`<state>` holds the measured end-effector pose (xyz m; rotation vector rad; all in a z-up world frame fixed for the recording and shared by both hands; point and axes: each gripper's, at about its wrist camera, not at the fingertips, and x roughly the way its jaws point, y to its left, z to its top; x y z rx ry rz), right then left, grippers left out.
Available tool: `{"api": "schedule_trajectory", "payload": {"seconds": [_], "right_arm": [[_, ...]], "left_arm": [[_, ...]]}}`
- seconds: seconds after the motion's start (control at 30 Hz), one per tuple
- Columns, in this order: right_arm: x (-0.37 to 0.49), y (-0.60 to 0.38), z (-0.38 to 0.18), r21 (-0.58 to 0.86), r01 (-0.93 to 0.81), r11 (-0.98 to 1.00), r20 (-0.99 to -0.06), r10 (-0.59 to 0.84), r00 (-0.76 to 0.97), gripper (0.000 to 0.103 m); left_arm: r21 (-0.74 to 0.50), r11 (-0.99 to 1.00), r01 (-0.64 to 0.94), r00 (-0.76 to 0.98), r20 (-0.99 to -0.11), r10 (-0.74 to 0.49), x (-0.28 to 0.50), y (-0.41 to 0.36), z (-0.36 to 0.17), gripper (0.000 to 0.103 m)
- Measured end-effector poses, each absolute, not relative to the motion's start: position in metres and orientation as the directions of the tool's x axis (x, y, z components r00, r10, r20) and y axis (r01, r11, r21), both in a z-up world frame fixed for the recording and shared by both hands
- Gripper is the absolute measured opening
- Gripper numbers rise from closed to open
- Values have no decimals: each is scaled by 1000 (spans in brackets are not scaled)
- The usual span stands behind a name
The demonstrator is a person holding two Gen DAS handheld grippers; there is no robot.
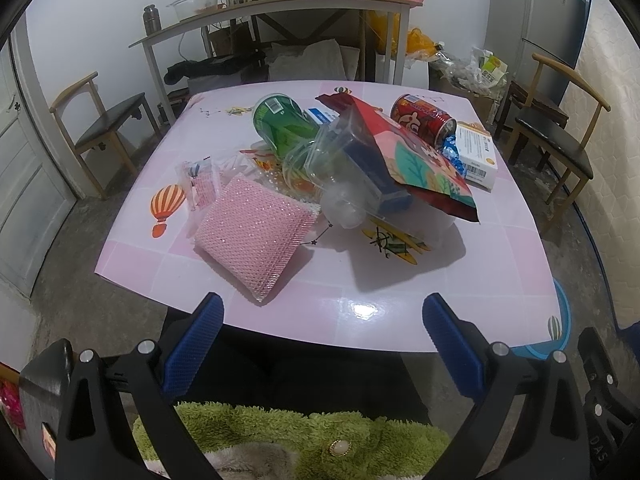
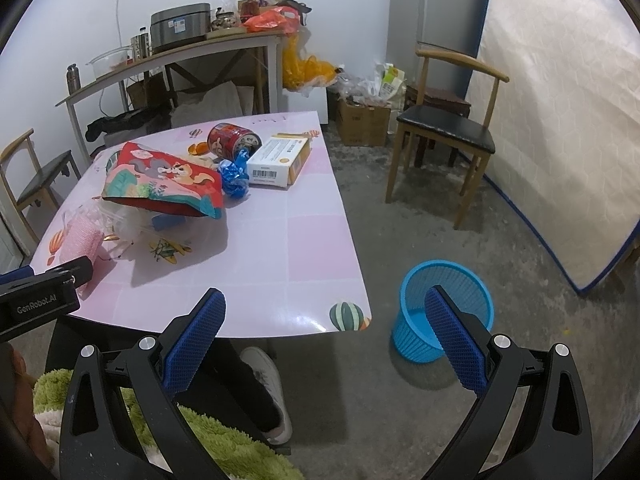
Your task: Collect trash
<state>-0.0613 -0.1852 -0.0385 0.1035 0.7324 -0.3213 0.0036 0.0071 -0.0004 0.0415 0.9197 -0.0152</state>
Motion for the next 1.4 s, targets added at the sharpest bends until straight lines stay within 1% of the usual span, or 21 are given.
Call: {"api": "schedule_trajectory", "payload": {"seconds": [0.23, 0.4, 0.63, 0.83, 0.93, 1.1, 1.2, 1.23, 1.4], "right_arm": [[-61, -183, -37, -18, 319, 948, -663, -250, 705, 95], [-52, -180, -30, -13, 299, 954, -637, -239, 733, 95], [-30, -163, -16, -4, 233, 973, -587, -190, 787, 95], [-8, -144, -10, 34, 159, 987, -547, -114, 829, 95], [4, -133, -12, 47, 100, 994, -532, -60, 845, 95], [18, -109, -18, 41, -13, 999, -530, 33, 847, 95], [17, -91, -19, 42, -99, 994, -524, 106, 845, 95], [16, -85, -19, 41, -123, 992, -522, 126, 843, 95], [24, -47, -30, 11, -243, 970, -560, 208, 802, 95]], "left_arm": [[34, 999, 27, 610, -792, 11, 3, 8, 0, 98], [27, 1000, 9, 624, -781, 16, 7, 22, 1, 98], [19, 998, -55, 673, -738, 51, 16, 64, 5, 98], [12, 991, -134, 700, -706, 103, 27, 115, 7, 97], [8, 994, -107, 711, -698, 82, 35, 135, 6, 98], [-3, 1000, -25, 699, -715, 15, 55, 159, -6, 98], [-81, 996, 37, 708, -701, -83, 69, 173, -10, 98], [-134, 989, 61, 709, -692, -138, 78, 180, -11, 98], [-258, 966, 30, 632, -743, -218, 133, 196, -30, 97]]}}
